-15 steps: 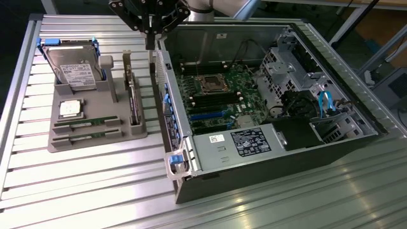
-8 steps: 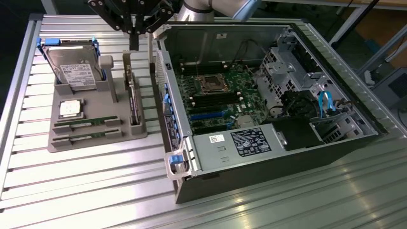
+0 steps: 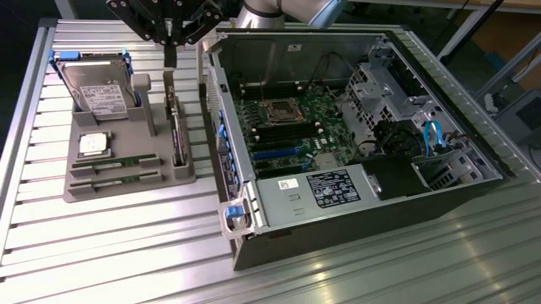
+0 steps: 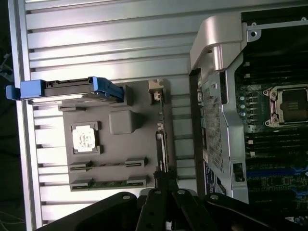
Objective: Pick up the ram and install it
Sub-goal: 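Reach for the ram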
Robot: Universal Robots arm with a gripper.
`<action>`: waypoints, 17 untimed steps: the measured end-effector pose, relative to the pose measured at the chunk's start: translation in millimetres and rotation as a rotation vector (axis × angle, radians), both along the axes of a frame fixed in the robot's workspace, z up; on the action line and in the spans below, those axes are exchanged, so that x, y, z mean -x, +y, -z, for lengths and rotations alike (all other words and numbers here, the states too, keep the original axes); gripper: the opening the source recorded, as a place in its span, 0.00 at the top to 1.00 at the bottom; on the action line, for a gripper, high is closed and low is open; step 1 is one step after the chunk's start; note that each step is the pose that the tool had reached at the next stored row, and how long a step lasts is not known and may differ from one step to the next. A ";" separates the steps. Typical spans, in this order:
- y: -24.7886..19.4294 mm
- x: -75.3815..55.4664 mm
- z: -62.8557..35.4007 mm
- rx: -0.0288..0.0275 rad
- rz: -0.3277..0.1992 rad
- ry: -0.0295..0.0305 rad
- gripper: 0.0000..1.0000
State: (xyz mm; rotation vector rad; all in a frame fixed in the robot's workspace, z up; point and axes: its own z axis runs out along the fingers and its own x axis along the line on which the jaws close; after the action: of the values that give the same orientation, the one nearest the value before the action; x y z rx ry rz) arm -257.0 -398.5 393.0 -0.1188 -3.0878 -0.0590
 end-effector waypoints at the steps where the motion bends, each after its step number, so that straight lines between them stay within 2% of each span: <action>1: 0.1 1.3 0.0 0.0004 0.000 -0.0016 0.90; 5: 0.2 5.6 0.0 0.0007 -0.001 -0.0078 0.90; 8: 0.2 9.6 0.0 0.0007 -0.001 -0.0082 0.90; 13: 0.2 17.1 0.0 0.0007 -0.001 -0.0123 0.90; 17: 0.2 23.5 0.0 0.0007 -0.002 -0.0218 0.90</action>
State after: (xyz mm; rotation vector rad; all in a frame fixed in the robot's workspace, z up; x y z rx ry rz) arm -280.5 -398.4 393.0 -0.1160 -3.1097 -0.0596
